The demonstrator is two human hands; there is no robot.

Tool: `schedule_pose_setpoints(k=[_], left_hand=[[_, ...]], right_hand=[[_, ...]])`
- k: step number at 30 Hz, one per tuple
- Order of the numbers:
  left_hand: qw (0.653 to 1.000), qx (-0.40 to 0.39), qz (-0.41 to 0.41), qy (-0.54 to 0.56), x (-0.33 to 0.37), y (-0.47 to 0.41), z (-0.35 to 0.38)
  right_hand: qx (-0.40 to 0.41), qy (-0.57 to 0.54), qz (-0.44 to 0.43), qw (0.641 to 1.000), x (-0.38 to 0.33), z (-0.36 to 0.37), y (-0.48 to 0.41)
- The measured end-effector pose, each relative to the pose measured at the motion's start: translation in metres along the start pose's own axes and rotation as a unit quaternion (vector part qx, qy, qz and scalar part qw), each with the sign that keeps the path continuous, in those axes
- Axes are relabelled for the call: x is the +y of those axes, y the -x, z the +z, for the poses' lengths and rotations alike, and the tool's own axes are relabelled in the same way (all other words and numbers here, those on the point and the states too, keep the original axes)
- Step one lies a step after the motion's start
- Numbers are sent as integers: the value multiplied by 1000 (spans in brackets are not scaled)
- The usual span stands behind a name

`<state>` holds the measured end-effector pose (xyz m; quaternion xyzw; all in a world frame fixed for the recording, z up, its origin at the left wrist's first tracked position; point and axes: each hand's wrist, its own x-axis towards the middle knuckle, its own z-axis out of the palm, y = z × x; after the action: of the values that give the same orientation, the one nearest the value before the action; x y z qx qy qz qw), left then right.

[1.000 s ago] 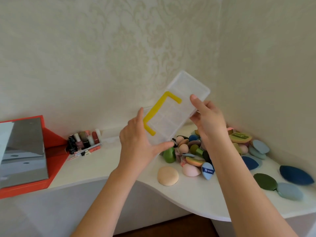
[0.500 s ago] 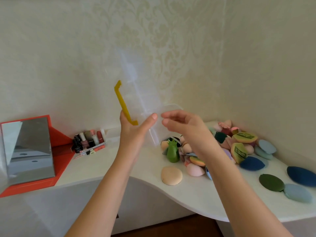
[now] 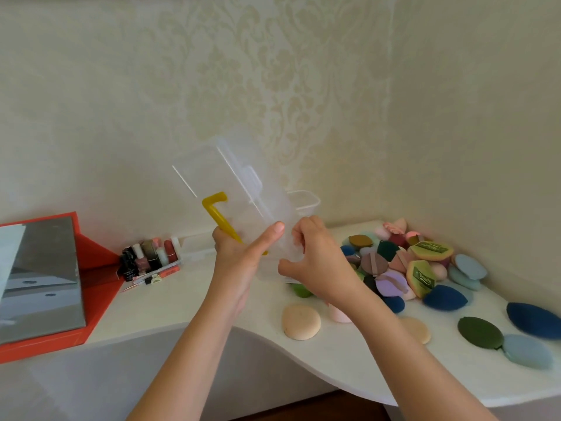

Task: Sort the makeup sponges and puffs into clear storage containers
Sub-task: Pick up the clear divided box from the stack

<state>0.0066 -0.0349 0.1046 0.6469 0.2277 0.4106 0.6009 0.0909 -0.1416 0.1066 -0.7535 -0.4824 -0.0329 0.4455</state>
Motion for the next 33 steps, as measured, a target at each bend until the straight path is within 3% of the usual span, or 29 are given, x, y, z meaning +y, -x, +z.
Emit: schedule_pose_setpoints(k=[5, 7, 11, 18, 21, 24, 27, 33], left_hand=[[997, 35, 67, -21, 5, 2, 5], [998, 43, 43, 20, 12, 4, 5], [990, -12, 7, 140, 22, 6, -2], [972, -96, -46, 209, 40, -1, -23], [961, -158, -21, 226, 62, -9, -39], [937, -240, -36, 252, 79, -15, -51], [927, -270, -47, 255, 84, -15, -53], [906, -294, -65, 299, 77, -18, -63]], right_hand=[[33, -29, -46, 998, 6, 2, 7], [31, -64, -71, 995, 5, 0, 9], [37, -164, -96, 981, 2, -12, 9], [134, -72, -24, 988, -2, -30, -16], [117, -71, 40, 990, -1, -42, -35], [90, -170, 93, 977, 2, -48, -49], [56, -227, 117, 965, 0, -49, -54], [-79, -405, 217, 885, -6, -46, -48]])
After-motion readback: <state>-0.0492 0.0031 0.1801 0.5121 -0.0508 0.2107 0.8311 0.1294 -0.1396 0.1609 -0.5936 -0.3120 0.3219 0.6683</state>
